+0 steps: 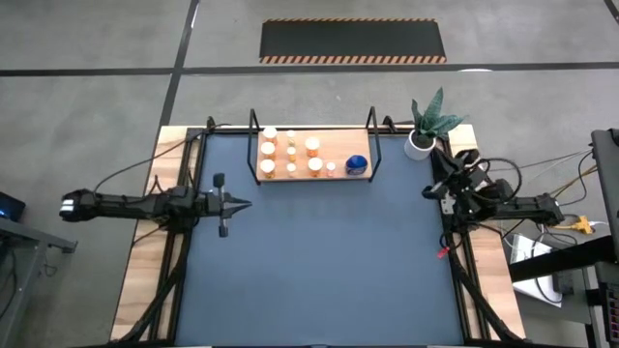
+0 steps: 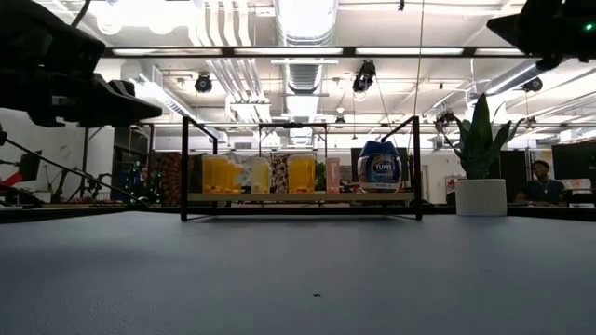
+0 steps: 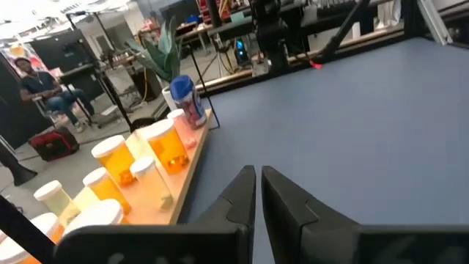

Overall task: Pick and place medicine bottles onto shelf by color
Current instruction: Return to Home Position

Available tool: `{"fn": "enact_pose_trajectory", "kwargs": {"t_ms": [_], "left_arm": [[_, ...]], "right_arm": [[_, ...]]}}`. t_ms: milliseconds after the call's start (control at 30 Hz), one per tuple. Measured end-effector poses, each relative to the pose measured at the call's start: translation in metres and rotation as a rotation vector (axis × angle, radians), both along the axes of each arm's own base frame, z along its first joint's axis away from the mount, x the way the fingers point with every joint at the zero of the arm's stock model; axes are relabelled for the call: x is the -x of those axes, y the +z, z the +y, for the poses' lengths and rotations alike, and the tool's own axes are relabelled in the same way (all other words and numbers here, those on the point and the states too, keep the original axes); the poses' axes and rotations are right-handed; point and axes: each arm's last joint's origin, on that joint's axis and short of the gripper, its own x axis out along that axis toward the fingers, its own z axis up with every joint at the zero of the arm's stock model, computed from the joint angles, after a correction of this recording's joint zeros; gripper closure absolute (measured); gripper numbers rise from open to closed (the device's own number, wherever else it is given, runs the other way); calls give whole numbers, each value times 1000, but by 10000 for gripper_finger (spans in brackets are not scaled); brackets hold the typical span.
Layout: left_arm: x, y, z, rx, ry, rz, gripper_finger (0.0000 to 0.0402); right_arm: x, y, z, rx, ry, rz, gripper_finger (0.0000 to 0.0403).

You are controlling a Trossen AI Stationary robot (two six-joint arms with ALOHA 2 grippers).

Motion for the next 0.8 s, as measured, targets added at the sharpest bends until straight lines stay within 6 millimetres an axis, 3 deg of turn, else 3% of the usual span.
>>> {"fn": "enact_pose_trajectory", "kwargs": {"t_ms": [100,233,333,400,800], "left_arm": [[-1,-3,0,0,0,25,394],[-2,-5,0,0,0,51,394],[-3,-7,0,0,0,73,394],[-4,-9,0,1,-1,84,394],[-7,-17,0,1,-1,162,394]], "right_arm": [[-4,-8,1,-102,102,10,394],[-21,-54,-2,-184,169,472,394],[-23,-54,0,-83,238,530,394],[-22,-53,-1,-31,191,565,394],[-22,-50,-1,-89,197,488,394]]}}
